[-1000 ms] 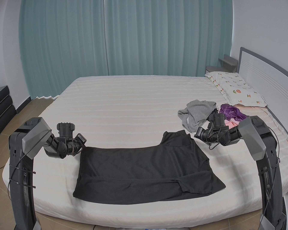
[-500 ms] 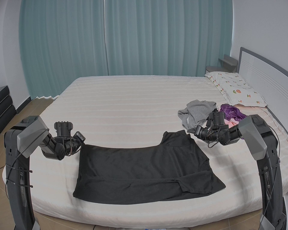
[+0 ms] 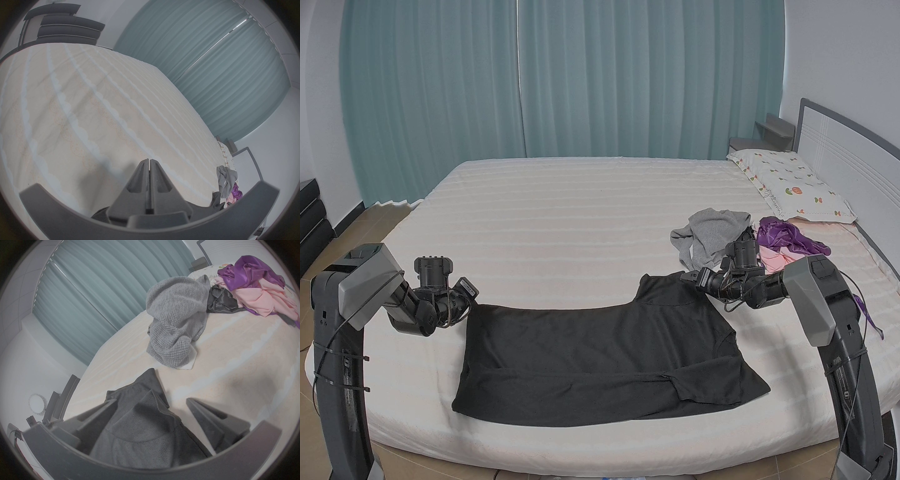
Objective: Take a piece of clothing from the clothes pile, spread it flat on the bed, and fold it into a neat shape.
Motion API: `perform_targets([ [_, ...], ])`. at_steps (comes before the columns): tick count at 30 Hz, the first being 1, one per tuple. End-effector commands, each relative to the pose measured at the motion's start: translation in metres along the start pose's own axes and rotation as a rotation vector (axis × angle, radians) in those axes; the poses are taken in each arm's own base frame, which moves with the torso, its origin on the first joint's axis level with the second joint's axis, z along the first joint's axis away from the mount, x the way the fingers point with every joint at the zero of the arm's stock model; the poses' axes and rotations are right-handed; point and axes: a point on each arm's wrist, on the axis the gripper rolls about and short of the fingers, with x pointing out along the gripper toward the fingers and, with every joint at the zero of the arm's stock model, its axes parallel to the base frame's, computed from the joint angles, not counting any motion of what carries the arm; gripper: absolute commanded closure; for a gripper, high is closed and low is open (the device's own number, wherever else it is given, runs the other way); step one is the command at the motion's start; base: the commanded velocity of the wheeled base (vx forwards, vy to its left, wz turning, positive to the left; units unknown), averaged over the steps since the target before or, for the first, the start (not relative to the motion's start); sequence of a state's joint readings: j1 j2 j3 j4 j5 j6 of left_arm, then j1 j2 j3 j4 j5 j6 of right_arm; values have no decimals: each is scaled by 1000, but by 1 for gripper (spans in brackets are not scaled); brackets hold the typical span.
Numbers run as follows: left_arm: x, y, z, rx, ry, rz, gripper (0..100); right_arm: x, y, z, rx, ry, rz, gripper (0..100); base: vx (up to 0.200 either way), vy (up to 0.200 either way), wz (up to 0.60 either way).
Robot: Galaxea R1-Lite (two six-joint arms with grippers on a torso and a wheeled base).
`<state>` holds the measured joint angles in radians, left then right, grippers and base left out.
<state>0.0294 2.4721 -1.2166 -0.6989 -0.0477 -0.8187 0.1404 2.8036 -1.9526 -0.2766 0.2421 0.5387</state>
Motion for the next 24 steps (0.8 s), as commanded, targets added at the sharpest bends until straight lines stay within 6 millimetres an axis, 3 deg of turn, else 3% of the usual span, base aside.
perform_targets([
  [1, 2, 4, -3, 0, 9, 11, 100, 7, -6, -8, 2, 13, -6, 100, 0, 0, 0],
  [7, 2, 5, -2, -1, 9, 13, 100, 6, -4, -7, -1, 10, -3, 100, 0, 0, 0],
  [13, 0, 4, -1, 0, 7, 13, 100, -10, 0, 8, 9, 4, -17, 100, 0, 0, 0],
  [19, -9, 2, 0, 6, 7, 15, 100, -41, 3, 19, 32, 14, -33, 100, 0, 0, 0],
  [24, -15, -1, 6, 4, -7, 6, 100, -56, 2, 25, 46, 4, -34, 100, 0, 0, 0],
])
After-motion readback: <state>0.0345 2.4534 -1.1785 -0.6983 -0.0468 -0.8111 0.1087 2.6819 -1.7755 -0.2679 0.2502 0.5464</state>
